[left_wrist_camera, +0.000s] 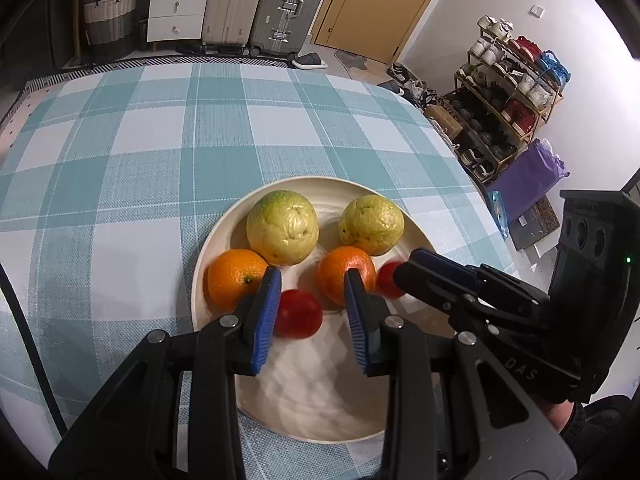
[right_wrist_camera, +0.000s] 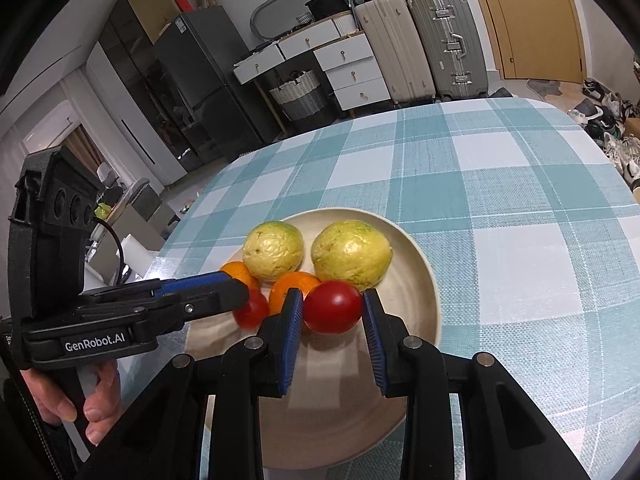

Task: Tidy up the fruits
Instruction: 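Open both grippers to drop the tomatoes onto the plate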

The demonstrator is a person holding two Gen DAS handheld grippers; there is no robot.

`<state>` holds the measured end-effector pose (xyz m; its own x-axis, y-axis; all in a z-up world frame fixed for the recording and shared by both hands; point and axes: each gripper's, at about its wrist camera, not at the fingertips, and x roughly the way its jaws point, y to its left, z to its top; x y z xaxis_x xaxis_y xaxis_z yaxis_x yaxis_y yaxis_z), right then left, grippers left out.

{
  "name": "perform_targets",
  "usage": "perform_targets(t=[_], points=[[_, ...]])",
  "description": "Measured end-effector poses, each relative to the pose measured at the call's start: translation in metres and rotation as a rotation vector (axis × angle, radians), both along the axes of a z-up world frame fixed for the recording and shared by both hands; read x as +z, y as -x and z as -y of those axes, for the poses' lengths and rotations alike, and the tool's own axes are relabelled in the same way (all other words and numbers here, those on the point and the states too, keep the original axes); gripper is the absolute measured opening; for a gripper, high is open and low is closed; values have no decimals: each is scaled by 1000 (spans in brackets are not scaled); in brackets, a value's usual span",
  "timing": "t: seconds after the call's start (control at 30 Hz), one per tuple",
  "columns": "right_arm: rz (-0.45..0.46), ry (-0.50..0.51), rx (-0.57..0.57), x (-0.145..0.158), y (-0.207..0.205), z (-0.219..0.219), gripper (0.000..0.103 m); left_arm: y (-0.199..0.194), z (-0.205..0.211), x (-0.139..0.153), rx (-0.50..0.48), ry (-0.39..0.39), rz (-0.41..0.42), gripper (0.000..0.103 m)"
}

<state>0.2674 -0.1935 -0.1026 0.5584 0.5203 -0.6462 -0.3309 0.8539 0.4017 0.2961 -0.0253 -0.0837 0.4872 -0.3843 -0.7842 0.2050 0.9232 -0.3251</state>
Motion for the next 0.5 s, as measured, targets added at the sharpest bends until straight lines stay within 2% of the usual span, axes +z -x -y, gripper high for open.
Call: perform_targets(t=[0.03, 0.13, 0.5], points=[[3, 0, 2, 1, 0, -1, 32, 0, -1, 0, 1, 0, -1, 29], [28, -5, 5, 4, 4, -2, 49, 0, -3, 2, 7, 5, 1, 29], [53, -38, -51, 16, 22, 16, 54, 19, -9, 15, 19, 0, 15, 33]])
